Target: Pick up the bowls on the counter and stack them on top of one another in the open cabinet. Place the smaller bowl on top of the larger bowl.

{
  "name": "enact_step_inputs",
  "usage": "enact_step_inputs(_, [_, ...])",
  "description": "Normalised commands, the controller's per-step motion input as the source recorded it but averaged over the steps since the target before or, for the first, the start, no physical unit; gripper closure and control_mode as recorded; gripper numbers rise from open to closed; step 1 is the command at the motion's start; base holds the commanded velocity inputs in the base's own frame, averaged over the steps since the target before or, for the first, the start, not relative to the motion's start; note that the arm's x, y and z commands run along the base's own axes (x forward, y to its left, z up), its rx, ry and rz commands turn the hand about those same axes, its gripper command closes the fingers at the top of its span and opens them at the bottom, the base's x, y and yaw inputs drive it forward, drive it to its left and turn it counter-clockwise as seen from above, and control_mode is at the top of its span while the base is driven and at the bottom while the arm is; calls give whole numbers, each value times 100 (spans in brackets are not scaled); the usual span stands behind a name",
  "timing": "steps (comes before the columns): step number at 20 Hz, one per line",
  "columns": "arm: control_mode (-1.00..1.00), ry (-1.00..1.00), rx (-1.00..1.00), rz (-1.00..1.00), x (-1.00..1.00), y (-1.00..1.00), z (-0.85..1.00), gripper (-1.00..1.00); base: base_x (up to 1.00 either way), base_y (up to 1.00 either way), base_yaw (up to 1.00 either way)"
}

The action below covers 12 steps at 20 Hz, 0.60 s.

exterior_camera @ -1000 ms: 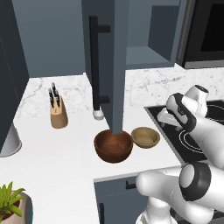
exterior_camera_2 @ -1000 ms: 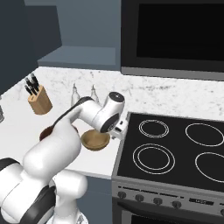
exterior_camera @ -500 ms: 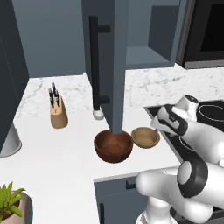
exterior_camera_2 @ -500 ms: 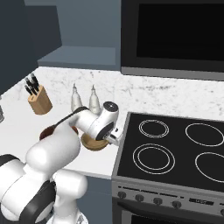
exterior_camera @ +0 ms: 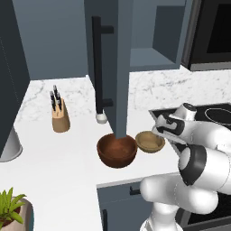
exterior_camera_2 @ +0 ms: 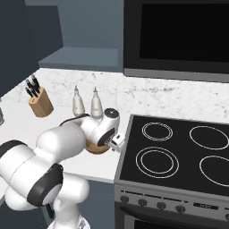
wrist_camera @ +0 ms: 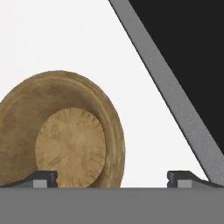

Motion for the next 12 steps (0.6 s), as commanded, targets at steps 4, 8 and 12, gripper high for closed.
enact_step_inputs(4, [-100,6,0,-9,15,0,-34,-100,0,0,0])
enact_step_inputs(8, [-100,7,0,-7,18,0,-34,-100,0,0,0])
enact_step_inputs(12, [-100,6,0,-6,17,0,-38,-100,0,0,0])
